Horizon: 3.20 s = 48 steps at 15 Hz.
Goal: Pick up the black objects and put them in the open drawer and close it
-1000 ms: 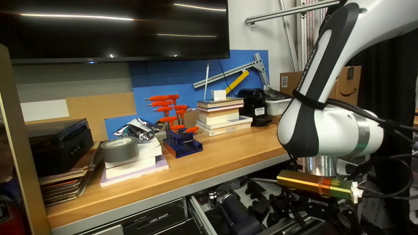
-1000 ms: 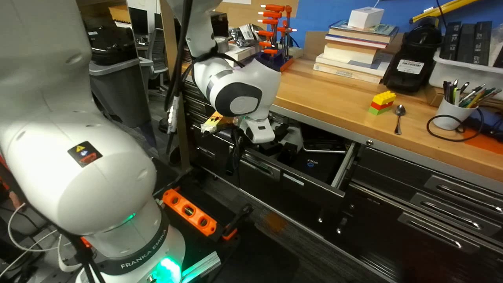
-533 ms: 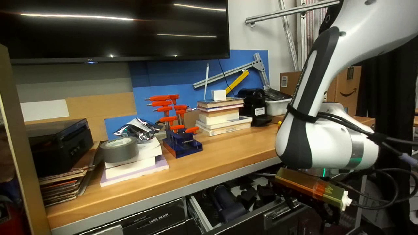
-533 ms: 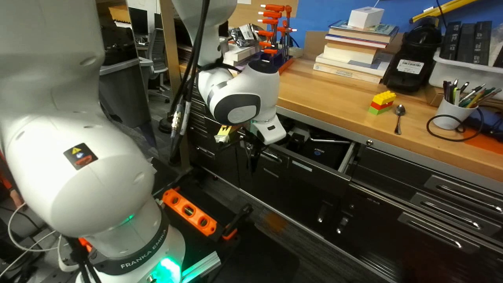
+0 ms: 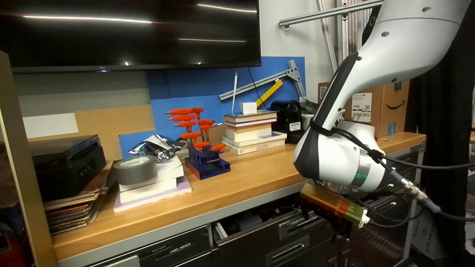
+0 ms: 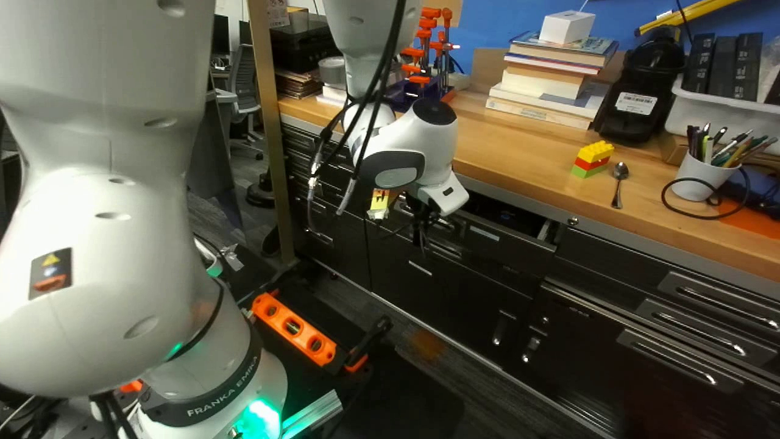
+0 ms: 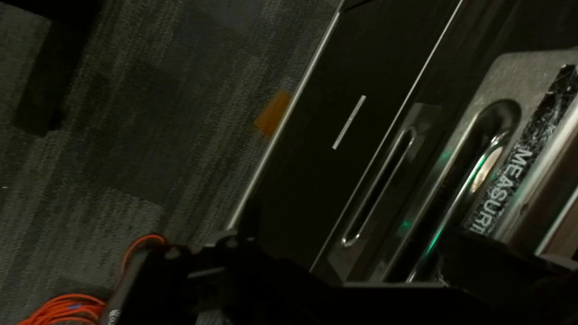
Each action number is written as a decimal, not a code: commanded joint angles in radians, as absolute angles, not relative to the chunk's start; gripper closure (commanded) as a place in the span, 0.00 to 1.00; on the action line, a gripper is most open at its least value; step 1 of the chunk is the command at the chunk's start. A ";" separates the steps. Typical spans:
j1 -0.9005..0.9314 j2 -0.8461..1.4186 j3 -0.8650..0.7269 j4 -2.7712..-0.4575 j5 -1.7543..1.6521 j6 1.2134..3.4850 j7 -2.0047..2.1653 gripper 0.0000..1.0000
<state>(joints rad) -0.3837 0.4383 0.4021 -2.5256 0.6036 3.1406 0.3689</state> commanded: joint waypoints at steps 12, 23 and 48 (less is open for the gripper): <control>-0.595 0.747 0.586 -2.313 0.519 3.246 0.125 0.00; -0.296 0.351 0.270 -2.514 0.426 2.931 0.221 0.00; -0.017 -0.915 0.028 -2.722 -0.081 1.641 0.147 0.00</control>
